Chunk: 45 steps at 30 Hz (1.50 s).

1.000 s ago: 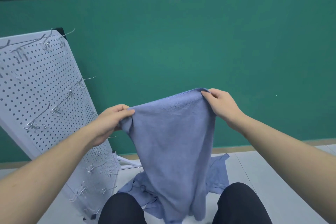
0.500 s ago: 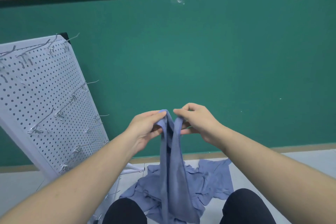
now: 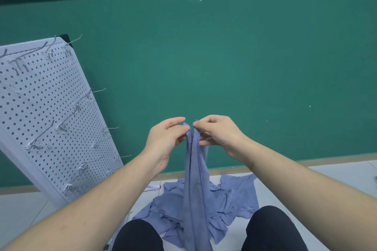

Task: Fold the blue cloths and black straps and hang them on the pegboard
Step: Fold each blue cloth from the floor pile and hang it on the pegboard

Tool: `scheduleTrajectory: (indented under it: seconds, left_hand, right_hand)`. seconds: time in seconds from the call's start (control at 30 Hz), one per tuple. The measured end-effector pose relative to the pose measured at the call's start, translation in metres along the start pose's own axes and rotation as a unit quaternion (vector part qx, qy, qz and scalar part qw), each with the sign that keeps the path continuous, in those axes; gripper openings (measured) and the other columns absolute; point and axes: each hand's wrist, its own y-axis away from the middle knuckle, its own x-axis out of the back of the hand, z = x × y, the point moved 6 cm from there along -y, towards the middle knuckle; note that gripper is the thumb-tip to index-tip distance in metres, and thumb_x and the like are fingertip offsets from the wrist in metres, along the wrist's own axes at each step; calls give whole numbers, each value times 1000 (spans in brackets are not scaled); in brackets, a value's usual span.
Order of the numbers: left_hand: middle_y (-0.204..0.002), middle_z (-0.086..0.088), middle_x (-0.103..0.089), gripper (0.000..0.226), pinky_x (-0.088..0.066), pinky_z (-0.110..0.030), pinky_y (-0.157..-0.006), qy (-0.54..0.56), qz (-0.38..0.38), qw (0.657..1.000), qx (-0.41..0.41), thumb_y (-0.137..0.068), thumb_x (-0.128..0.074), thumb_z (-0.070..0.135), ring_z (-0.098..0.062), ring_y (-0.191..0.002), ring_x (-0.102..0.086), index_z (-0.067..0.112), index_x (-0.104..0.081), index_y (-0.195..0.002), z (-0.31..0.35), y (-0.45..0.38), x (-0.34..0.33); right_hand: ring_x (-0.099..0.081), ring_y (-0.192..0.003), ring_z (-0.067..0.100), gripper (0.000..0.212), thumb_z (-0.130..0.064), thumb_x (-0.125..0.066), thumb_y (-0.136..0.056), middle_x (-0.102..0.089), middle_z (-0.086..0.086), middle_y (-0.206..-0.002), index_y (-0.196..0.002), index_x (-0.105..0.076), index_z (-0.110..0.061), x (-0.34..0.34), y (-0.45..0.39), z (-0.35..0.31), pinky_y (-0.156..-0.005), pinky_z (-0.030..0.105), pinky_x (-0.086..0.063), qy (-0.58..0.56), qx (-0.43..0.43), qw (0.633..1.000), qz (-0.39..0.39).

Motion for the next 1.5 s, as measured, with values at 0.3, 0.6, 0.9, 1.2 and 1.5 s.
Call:
scheduleTrajectory:
  seconds: [0.3, 0.6, 0.9, 1.2, 1.5]
  left_hand:
    - [-76, -3, -76, 22, -57, -32, -78, -21, 33, 997, -64, -82, -75, -5, -15, -70, -71, 11, -63, -92, 1, 10, -5]
    - [-87, -5, -79, 26, -56, -33, -91, 0, 26, 997, -79, -84, -78, 4, -16, -82, -74, 14, -64, -103, -5, 24, -11]
    - [-98, -3, -78, 36, -52, -22, -78, 13, 24, 996, -85, -85, -72, -4, -10, -84, -73, 20, -61, -109, -19, 26, -5]
    - [-87, 1, -69, 30, -49, -34, -81, -12, -54, 997, -61, -93, -63, -5, -15, -81, -64, 23, -60, -105, -21, 17, 3]
    - [-96, 1, -55, 36, -43, -19, -85, -135, -163, 967, -140, -93, -50, -18, -4, -81, -60, 16, -52, -104, -4, 27, -7]
  right_hand:
    - [-72, -72, 19, 15, -15, -75, -89, -75, 13, -79, -78, -65, -9, -7, 10, 5, -68, 28, -62, -67, -6, 997, 23]
    - [-75, -82, 18, 18, -20, -67, -95, -77, 15, -92, -88, -73, -5, -4, 21, 14, -73, 27, -61, -99, 2, 994, 47]
    - [-69, -96, 13, 26, -34, -58, -100, -75, -3, -113, -108, -79, -19, -16, 33, 24, -89, 39, -60, -21, 8, 999, -46]
    - [-59, -85, 5, 27, -9, -66, -92, -65, -11, -99, -109, -64, -30, 22, 20, 18, -82, 21, -47, 165, 141, 976, 5]
    - [-57, -110, -2, 32, -13, -73, -87, -64, -24, -110, -108, -61, -34, 8, 20, 22, -95, 11, -38, 285, 226, 928, -74]
